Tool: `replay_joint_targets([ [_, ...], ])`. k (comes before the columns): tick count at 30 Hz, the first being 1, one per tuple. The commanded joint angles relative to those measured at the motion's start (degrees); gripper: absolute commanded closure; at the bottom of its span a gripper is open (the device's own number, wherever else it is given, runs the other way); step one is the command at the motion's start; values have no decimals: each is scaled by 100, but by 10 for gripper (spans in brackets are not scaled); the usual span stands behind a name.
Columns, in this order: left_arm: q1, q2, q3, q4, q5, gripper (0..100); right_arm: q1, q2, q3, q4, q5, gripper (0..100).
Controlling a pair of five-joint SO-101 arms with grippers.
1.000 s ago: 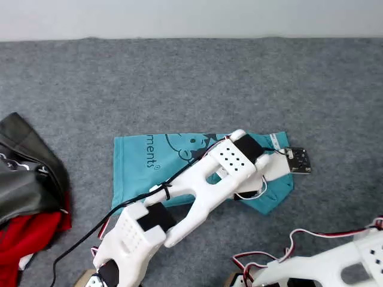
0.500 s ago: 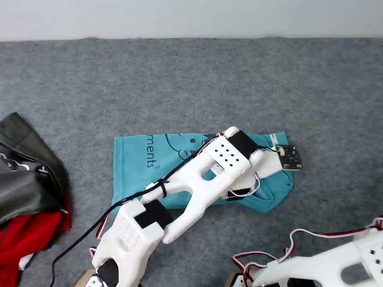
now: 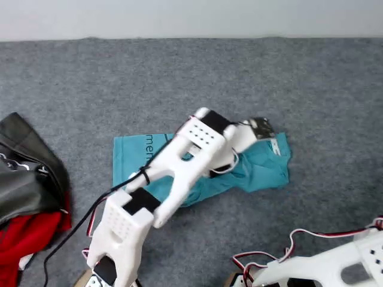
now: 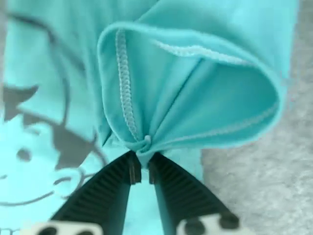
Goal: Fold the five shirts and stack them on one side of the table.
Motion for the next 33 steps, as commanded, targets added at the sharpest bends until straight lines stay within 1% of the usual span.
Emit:
replay_joint_targets([
  [1, -185, -26, 40, -70, -18, 985, 4, -101, -53, -48, 35, 990],
  [5, -141, 79, 163, -62, -18, 979, 4, -101, -53, -48, 35, 990],
  [11, -149, 193, 154, -79, -18, 908, 13, -101, -53, -48, 35, 990],
  [16, -141, 185, 22, -53, 185, 884, 13, -101, -53, -22, 35, 990],
  [20, -70, 185, -189, 132, 185, 883, 4, -101, -53, -22, 35, 990],
  [24, 97, 176, -585, 484, 185, 885, -13, -101, -62, -31, 35, 990],
  [27, 141, 176, -1015, 651, 413, 885, -242, -101, -62, 4, 26, 990],
  [30, 0, 211, -1341, 651, 668, 885, -541, -101, -62, 13, 18, 990],
  [33, -185, 246, -1393, 624, 800, 885, -857, -101, -62, 13, 9, 990],
])
